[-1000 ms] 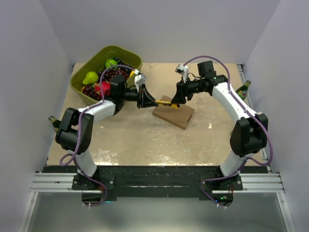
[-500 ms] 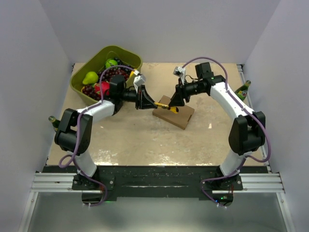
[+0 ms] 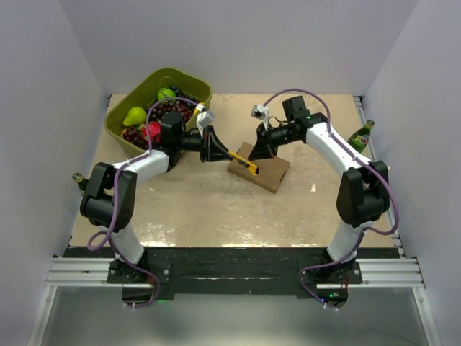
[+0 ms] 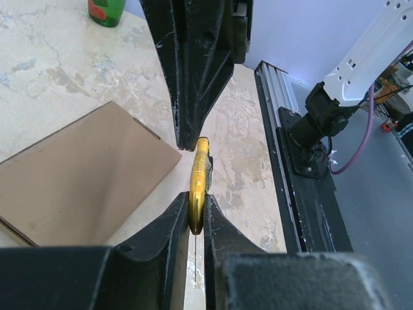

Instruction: Unpack the express box

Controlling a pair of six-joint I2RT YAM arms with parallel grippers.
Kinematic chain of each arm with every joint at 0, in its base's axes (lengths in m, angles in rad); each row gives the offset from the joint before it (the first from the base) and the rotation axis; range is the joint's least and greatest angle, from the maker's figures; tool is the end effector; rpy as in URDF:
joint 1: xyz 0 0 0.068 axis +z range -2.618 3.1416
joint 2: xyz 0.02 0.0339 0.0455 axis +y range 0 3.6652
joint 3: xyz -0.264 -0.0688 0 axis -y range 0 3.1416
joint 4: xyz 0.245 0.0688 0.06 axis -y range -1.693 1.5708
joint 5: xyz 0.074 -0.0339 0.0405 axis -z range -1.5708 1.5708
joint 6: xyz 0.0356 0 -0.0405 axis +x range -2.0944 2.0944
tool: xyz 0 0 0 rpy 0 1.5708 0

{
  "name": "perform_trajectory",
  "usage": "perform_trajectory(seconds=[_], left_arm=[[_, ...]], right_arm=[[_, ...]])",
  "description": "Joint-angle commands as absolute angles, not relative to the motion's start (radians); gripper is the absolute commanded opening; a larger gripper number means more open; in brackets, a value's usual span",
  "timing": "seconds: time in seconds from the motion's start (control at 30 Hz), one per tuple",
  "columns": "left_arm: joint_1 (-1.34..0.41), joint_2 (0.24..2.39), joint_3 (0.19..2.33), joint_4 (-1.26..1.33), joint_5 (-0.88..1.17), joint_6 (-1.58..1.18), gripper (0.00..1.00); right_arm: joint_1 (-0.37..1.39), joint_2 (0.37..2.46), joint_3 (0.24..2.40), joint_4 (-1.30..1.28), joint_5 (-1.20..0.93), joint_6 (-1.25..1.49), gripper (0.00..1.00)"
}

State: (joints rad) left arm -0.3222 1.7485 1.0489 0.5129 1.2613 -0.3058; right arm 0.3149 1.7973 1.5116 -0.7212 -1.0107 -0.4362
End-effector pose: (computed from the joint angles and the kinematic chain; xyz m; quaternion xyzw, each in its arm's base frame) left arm 0.3460 -0.1513 0.2457 0.3814 0.6187 -0.5910 0.3499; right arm 0.3529 0.1467 0.2807 -0.4336 0.7325 0.4494 0.2712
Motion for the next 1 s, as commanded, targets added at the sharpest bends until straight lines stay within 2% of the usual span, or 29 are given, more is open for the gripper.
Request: perform_trajectory(seconds=[0.0, 0.13, 0.23, 0.27, 0.37, 0.63, 0.83, 0.93, 0.97], left_arm=[[-0.327, 1.759, 1.078, 0.571, 1.264, -0.319, 0.0], [-0.33, 1.767, 1.083, 0.577, 1.278, -0.325, 0.0], [-0.33, 1.769, 1.089, 0.589, 1.292, -0.342, 0.0], [-0.33, 1.77, 1.092, 0.588, 1.295, -0.342, 0.0], [-0.33, 1.769, 1.094, 0.586, 1.301, -0.342, 0.0], [-0.33, 1.782, 1.106, 0.663, 1.302, -0.408, 0.0], [-0.33, 1.802, 1.124, 0.722, 1.299, -0.466, 0.0], [-0.33, 1.81, 1.134, 0.73, 1.296, -0.472, 0.0], [-0.33, 1.812, 1.135, 0.736, 1.295, -0.476, 0.0]], right_arm=[[0.311, 1.729, 1.554, -0.744, -0.951, -0.494, 0.0], [0.311, 1.712, 1.534, -0.753, -0.916, -0.506, 0.0], [0.296, 1.707, 1.514, -0.729, -0.949, -0.463, 0.3], [0.287, 1.71, 1.514, -0.735, -0.968, -0.457, 0.43], [0.287, 1.723, 1.519, -0.761, -1.009, -0.486, 0.54], [0.291, 1.799, 1.581, -0.853, -1.049, -0.571, 0.58], [0.301, 1.853, 1.628, -0.919, -1.078, -0.624, 0.56], [0.302, 1.853, 1.628, -0.911, -1.078, -0.615, 0.47], [0.304, 1.852, 1.629, -0.91, -1.077, -0.615, 0.33]])
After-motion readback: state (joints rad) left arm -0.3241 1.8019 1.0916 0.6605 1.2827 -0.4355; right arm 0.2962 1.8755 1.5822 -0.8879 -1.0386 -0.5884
